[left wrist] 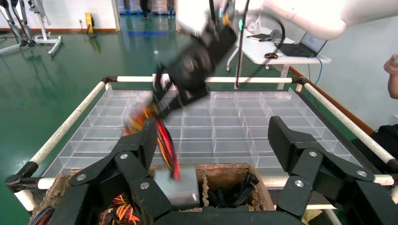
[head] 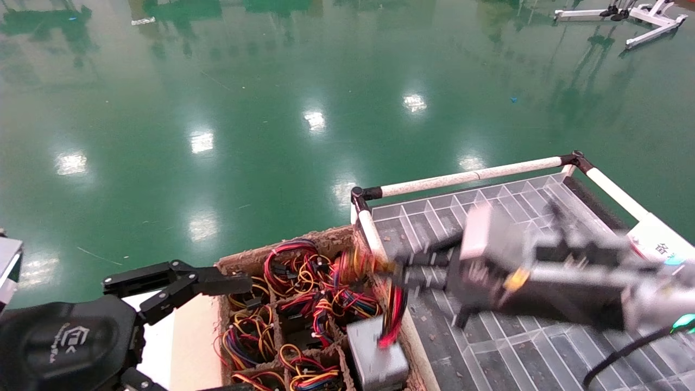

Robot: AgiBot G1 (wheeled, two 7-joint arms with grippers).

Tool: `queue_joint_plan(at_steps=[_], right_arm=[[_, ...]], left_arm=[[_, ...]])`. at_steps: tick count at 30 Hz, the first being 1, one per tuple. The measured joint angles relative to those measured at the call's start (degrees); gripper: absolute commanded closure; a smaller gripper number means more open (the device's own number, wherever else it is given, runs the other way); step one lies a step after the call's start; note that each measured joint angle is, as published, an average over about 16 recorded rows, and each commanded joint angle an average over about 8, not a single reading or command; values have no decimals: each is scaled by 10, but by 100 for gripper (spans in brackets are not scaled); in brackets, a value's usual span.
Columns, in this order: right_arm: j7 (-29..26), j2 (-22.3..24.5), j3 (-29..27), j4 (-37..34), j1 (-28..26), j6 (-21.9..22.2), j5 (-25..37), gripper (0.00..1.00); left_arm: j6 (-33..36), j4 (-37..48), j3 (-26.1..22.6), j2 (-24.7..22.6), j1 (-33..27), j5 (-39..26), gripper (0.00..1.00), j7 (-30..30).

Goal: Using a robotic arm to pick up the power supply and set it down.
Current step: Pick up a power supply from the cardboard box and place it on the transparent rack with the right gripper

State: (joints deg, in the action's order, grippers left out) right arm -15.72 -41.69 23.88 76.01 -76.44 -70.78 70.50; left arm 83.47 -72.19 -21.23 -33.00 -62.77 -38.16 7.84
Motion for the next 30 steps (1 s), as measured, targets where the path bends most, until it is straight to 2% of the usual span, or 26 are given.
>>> queue_joint_plan(at_steps=[6,12,21,30], right_arm=[[14,-4,-32,-32,-65,-2,-33,100],[43,-27,-37,-112,-148,-20,-33,100],[138,-85,-1,-298,-266,-56,30,100],[252,-150,42,-473,-332,-66,99,100]], left_arm=[[0,0,0,0,0,0,0,0],[0,0,0,0,0,0,0,0],[0,0,0,0,0,0,0,0],[0,0,0,0,0,0,0,0]])
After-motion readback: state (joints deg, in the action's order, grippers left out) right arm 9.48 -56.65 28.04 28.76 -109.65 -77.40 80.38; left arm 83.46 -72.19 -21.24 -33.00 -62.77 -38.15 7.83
